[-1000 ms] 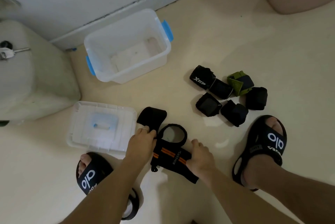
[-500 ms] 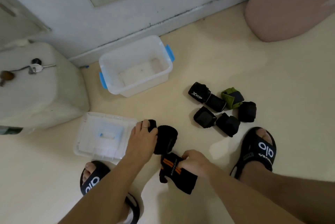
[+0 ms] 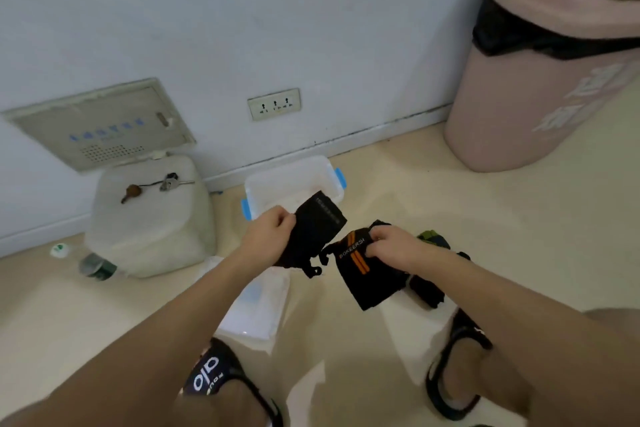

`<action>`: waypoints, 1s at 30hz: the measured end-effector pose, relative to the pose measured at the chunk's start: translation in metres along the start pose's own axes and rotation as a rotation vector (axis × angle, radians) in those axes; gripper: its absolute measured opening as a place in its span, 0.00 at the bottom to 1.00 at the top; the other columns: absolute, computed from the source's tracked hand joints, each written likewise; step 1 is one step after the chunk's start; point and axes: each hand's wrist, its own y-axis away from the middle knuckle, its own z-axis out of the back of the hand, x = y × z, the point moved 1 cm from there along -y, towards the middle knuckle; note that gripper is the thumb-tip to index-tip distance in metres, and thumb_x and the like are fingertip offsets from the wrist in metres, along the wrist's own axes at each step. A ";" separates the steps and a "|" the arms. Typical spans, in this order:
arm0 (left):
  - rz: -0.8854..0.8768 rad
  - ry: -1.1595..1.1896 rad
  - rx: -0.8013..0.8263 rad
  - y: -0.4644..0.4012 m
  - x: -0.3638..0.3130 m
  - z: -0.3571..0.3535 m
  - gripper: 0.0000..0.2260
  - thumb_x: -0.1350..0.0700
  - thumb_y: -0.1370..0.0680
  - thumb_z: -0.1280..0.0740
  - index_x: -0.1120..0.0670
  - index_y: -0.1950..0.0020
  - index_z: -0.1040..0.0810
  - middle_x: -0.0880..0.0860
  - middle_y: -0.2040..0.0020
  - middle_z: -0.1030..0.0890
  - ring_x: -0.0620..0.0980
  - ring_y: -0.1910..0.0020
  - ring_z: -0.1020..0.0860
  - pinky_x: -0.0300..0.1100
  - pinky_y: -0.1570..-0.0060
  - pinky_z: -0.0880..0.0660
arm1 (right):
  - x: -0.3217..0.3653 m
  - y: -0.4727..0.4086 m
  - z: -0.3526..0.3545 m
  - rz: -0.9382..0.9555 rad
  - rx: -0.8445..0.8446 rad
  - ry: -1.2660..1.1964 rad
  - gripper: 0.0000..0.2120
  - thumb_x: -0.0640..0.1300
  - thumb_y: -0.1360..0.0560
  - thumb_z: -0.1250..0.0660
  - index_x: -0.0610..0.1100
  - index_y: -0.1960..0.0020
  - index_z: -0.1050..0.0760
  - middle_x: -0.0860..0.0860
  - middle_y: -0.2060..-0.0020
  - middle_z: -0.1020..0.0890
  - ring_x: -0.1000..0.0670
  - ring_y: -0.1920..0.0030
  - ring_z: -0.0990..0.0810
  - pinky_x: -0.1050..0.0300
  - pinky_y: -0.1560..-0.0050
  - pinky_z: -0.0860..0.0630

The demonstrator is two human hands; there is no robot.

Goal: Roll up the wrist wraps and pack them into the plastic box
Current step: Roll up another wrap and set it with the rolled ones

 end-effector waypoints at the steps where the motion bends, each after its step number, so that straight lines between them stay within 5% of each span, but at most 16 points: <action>1: -0.007 0.017 0.001 0.005 -0.006 0.008 0.12 0.52 0.15 0.42 0.54 0.55 0.27 0.50 0.59 0.24 0.45 0.61 0.27 0.40 0.63 0.33 | 0.010 0.005 0.005 0.026 -0.038 0.051 0.05 0.39 0.21 0.36 0.43 0.56 0.28 0.49 0.60 0.23 0.51 0.60 0.24 0.59 0.63 0.31; 5: -0.002 0.096 0.036 0.018 -0.022 0.032 0.09 0.55 0.16 0.40 0.54 0.54 0.25 0.50 0.59 0.24 0.48 0.60 0.26 0.42 0.62 0.32 | 0.037 0.022 0.014 0.113 -0.165 0.082 0.04 0.38 0.21 0.39 0.42 0.48 0.27 0.47 0.55 0.22 0.48 0.53 0.23 0.60 0.62 0.30; 8: 0.030 0.170 0.079 0.022 -0.027 0.038 0.08 0.60 0.19 0.40 0.53 0.55 0.24 0.50 0.61 0.24 0.49 0.59 0.26 0.43 0.60 0.32 | 0.044 0.029 0.015 0.138 -0.204 -0.022 0.13 0.39 0.21 0.38 0.45 0.37 0.31 0.46 0.47 0.19 0.46 0.49 0.20 0.56 0.57 0.24; 10: 0.048 0.217 0.118 0.023 -0.029 0.040 0.08 0.62 0.21 0.40 0.54 0.56 0.24 0.51 0.60 0.24 0.50 0.58 0.26 0.43 0.57 0.31 | 0.046 0.034 0.014 0.173 -0.208 -0.086 0.22 0.38 0.21 0.38 0.49 0.30 0.35 0.42 0.48 0.17 0.45 0.54 0.18 0.51 0.53 0.21; 12: 0.048 0.241 0.158 0.024 -0.032 0.044 0.06 0.59 0.26 0.39 0.55 0.54 0.22 0.52 0.58 0.22 0.51 0.55 0.25 0.46 0.50 0.29 | 0.053 0.036 0.013 0.230 -0.190 -0.119 0.29 0.35 0.22 0.40 0.58 0.26 0.35 0.41 0.53 0.17 0.48 0.63 0.20 0.53 0.60 0.22; 14: 0.038 0.268 0.182 0.025 -0.035 0.049 0.13 0.57 0.33 0.39 0.56 0.52 0.22 0.52 0.57 0.22 0.51 0.55 0.25 0.48 0.48 0.28 | 0.063 0.036 0.013 0.284 -0.186 -0.125 0.27 0.34 0.23 0.42 0.59 0.32 0.27 0.44 0.60 0.19 0.52 0.69 0.24 0.59 0.66 0.26; 17: 0.022 0.290 0.156 0.019 -0.036 0.056 0.09 0.63 0.28 0.39 0.56 0.52 0.22 0.52 0.58 0.21 0.51 0.55 0.25 0.48 0.49 0.28 | 0.080 0.034 0.014 0.300 -0.198 -0.175 0.20 0.36 0.22 0.43 0.55 0.41 0.19 0.54 0.58 0.18 0.55 0.60 0.21 0.62 0.59 0.26; 19: 0.010 0.296 0.126 0.013 -0.036 0.062 0.09 0.65 0.25 0.39 0.57 0.50 0.21 0.51 0.58 0.20 0.51 0.56 0.24 0.48 0.48 0.27 | 0.088 0.031 0.013 0.313 -0.180 -0.219 0.14 0.43 0.19 0.42 0.52 0.42 0.18 0.57 0.53 0.18 0.54 0.51 0.20 0.59 0.51 0.25; 21: 0.009 0.307 0.110 0.008 -0.038 0.066 0.13 0.57 0.29 0.36 0.59 0.47 0.20 0.50 0.58 0.20 0.50 0.56 0.24 0.53 0.43 0.25 | 0.092 0.028 0.009 0.370 -0.182 -0.189 0.12 0.55 0.19 0.38 0.52 0.46 0.18 0.57 0.54 0.17 0.54 0.51 0.19 0.58 0.52 0.25; 25: 0.040 0.400 0.077 0.004 -0.048 0.069 0.19 0.49 0.34 0.36 0.58 0.48 0.21 0.51 0.58 0.21 0.52 0.55 0.24 0.53 0.45 0.26 | 0.093 0.016 -0.002 0.498 -0.263 0.060 0.21 0.68 0.30 0.31 0.57 0.43 0.23 0.58 0.53 0.21 0.59 0.55 0.21 0.62 0.59 0.29; 30: 0.065 0.462 0.052 -0.002 -0.048 0.072 0.13 0.48 0.33 0.35 0.55 0.54 0.23 0.50 0.58 0.23 0.52 0.56 0.25 0.50 0.48 0.28 | 0.097 0.012 0.001 0.552 -0.265 0.194 0.32 0.70 0.35 0.27 0.64 0.34 0.30 0.62 0.48 0.26 0.61 0.48 0.24 0.60 0.49 0.26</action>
